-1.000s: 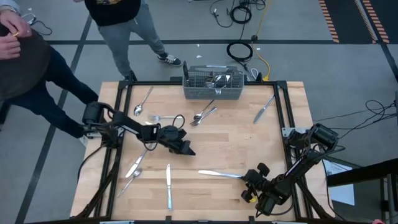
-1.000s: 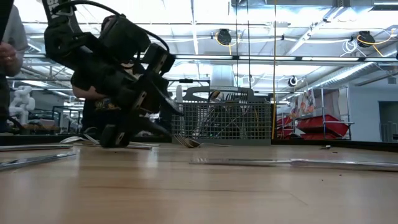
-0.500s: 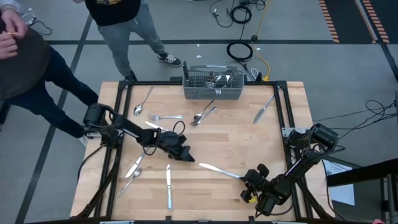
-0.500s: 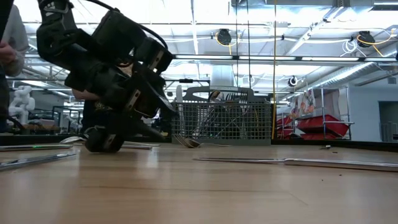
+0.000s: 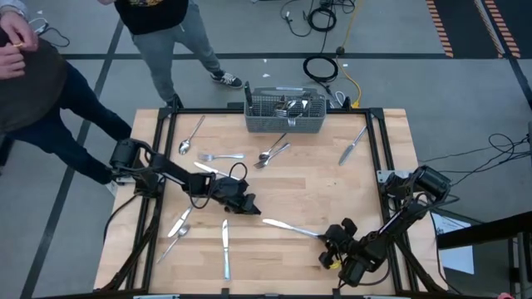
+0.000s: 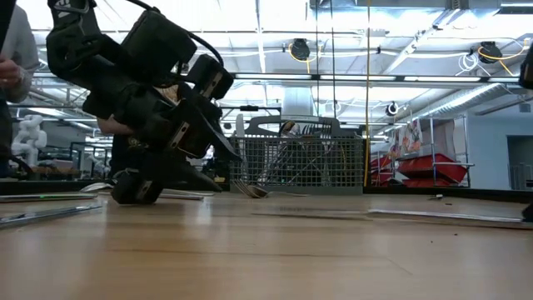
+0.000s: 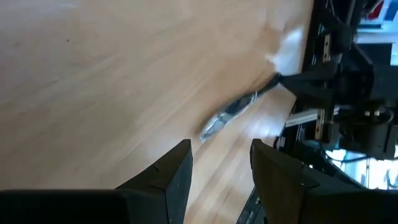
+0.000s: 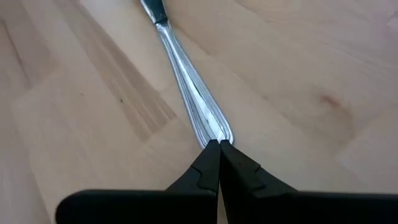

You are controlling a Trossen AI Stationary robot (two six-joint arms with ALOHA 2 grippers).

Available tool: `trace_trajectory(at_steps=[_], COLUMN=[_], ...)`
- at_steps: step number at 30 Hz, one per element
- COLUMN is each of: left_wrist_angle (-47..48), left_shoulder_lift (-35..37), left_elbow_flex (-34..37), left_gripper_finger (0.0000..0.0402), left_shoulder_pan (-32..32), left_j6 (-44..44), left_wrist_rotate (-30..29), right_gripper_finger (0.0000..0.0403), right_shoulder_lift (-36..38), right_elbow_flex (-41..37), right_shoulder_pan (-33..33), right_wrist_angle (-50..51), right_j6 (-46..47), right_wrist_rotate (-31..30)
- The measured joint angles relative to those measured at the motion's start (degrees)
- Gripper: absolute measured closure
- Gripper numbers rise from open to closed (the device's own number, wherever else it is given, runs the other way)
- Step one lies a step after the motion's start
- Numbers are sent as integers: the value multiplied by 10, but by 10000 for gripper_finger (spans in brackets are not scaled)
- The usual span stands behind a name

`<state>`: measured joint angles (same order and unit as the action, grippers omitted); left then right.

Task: Sort silverware

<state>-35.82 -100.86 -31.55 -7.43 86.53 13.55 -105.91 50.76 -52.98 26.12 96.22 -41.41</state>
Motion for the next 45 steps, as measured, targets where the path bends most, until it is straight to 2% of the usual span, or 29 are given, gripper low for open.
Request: trace_trajectory(at_steps=[7,11,16,26,33,42,45], left_wrist_angle=[36,61,51,28,-77,-78,-80], left_shoulder_lift=[1,1,0,-6,-49,-59,-59], left_elbow_flex=[0,0,2,2,-5,-18,-18], left_gripper_finger=[234,234,234,234,234,234,234], left_shoulder_pan=[-10,-14,-3,28,45,50,52], left_j6=[1,4,8,0,-4,-30,-29], left_wrist_rotate=[-12,-54,-101,-110,-110,-95,-91], right_gripper_finger=[403,403,403,403,403,403,403], right_shoulder_lift=[-19,-20,-20,-20,-20,-22,-18], right_elbow_flex=[0,0,0,0,0,0,7], right_shoulder_pan=[13,13,13,13,11,-2,-8], right_wrist_angle=[-49,-52,-52,-50,-45,-35,-30], right_j6=[-25,-26,-26,-29,-30,-8,-16], right_wrist_rotate=[-7,-11,-9,-7,6,9,-8])
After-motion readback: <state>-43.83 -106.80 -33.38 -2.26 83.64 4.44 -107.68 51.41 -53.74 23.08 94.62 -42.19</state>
